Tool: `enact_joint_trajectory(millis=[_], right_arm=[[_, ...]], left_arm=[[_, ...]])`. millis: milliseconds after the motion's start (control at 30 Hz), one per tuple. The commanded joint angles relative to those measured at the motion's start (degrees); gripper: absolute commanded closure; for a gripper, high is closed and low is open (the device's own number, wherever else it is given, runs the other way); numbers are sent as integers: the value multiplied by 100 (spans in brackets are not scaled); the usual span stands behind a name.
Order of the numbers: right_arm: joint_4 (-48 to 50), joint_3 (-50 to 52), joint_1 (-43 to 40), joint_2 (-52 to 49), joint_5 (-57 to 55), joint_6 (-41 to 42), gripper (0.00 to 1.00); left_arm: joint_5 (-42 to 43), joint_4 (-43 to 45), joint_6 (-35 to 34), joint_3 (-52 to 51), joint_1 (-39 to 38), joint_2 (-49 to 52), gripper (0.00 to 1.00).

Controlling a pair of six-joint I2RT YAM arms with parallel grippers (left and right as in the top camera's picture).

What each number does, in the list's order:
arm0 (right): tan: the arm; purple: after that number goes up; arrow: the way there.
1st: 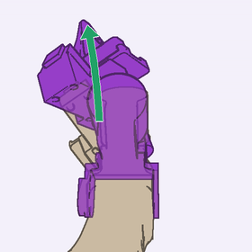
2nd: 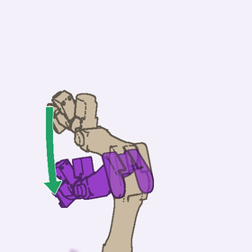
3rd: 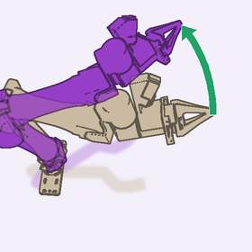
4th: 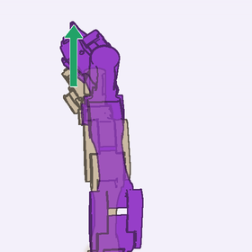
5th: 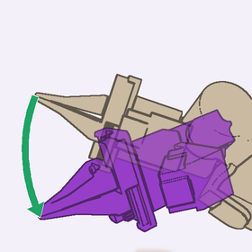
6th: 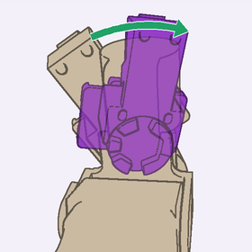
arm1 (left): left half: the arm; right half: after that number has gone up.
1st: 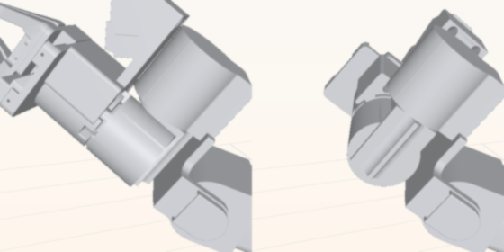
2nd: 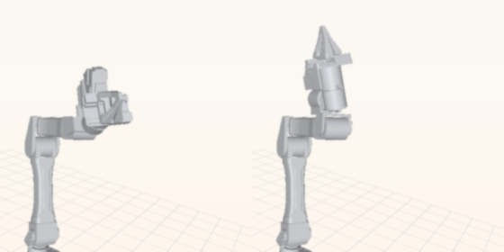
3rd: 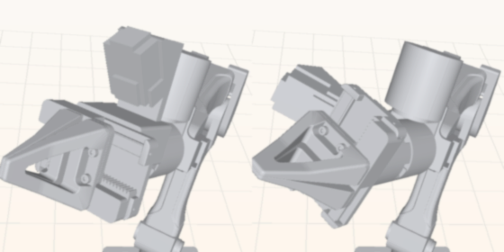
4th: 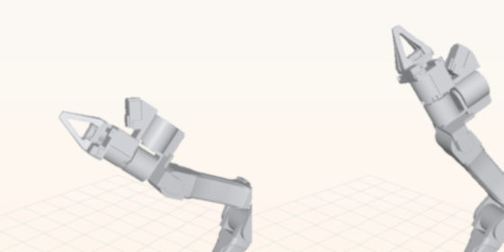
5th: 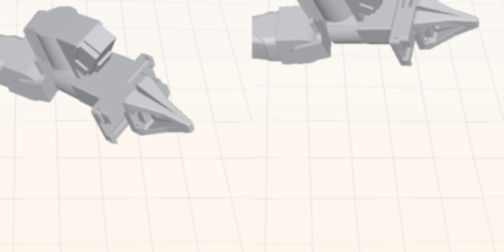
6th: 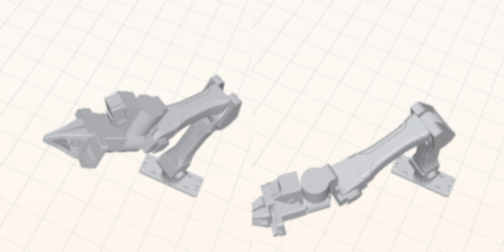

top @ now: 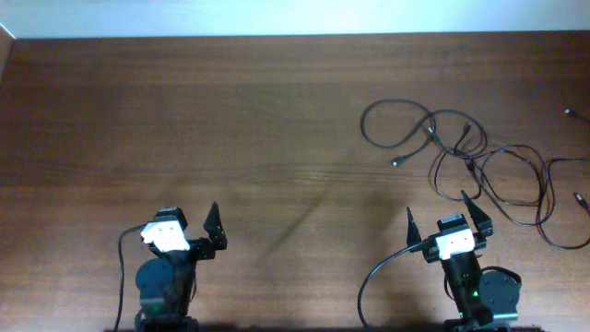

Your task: Untangle cables

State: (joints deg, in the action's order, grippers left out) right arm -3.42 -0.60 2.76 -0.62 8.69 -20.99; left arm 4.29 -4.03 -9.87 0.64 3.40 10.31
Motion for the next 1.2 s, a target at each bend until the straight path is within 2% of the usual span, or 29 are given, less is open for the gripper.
enact_joint_trajectory(millis=[0, 67, 233, 1167], right_arm=[[-31, 28, -22, 37, -11, 50, 2], [-31, 28, -22, 37, -11, 50, 2], [-31, 28, -22, 37, -11, 50, 2], [-31, 28, -22, 37, -11, 50, 2]], left_arm=[[22, -35, 592, -13, -26, -509, 1], [24, -37, 721, -13, -26, -584, 1], [17, -52, 1624, -13, -210, -885, 1], [-105, -57, 1617, -13, -251, -1001, 1]])
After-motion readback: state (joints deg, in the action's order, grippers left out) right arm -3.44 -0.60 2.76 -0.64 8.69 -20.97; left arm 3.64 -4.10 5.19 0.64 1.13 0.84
